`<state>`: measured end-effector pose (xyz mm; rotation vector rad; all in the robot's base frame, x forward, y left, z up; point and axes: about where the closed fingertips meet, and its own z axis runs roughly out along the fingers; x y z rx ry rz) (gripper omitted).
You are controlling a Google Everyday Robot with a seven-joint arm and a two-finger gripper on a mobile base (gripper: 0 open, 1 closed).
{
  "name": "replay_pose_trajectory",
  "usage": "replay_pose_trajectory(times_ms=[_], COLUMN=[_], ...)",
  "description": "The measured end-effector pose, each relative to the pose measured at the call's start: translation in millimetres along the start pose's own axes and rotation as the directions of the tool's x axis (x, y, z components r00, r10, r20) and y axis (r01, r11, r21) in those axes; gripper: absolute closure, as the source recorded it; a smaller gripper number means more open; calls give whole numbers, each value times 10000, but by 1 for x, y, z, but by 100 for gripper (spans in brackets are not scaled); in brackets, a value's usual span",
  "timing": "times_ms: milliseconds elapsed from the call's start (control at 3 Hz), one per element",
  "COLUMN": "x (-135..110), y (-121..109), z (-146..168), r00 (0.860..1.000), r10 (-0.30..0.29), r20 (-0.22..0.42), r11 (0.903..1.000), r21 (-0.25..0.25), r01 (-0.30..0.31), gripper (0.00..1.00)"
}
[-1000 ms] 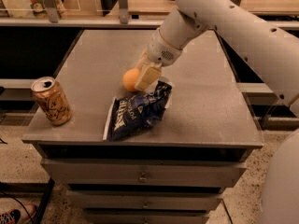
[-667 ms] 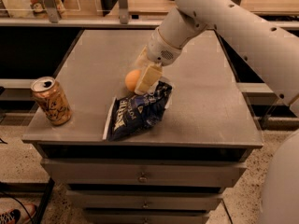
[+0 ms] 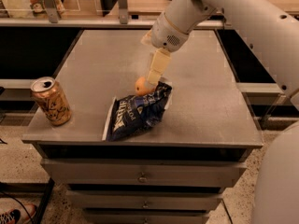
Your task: Move orange near blue chip bag
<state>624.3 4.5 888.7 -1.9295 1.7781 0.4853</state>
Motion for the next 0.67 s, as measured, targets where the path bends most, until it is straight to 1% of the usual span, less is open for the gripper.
replay_pose_trajectory(times_ms=[333,667], x=[-3,-4], y=[-5,-6], z=[-30,-32], r00=[9999,9999], r10=[-37,-49], r20=[120,139], r11=[9989,9987], r21=[469,512], r01=[31,42], gripper=[0,0])
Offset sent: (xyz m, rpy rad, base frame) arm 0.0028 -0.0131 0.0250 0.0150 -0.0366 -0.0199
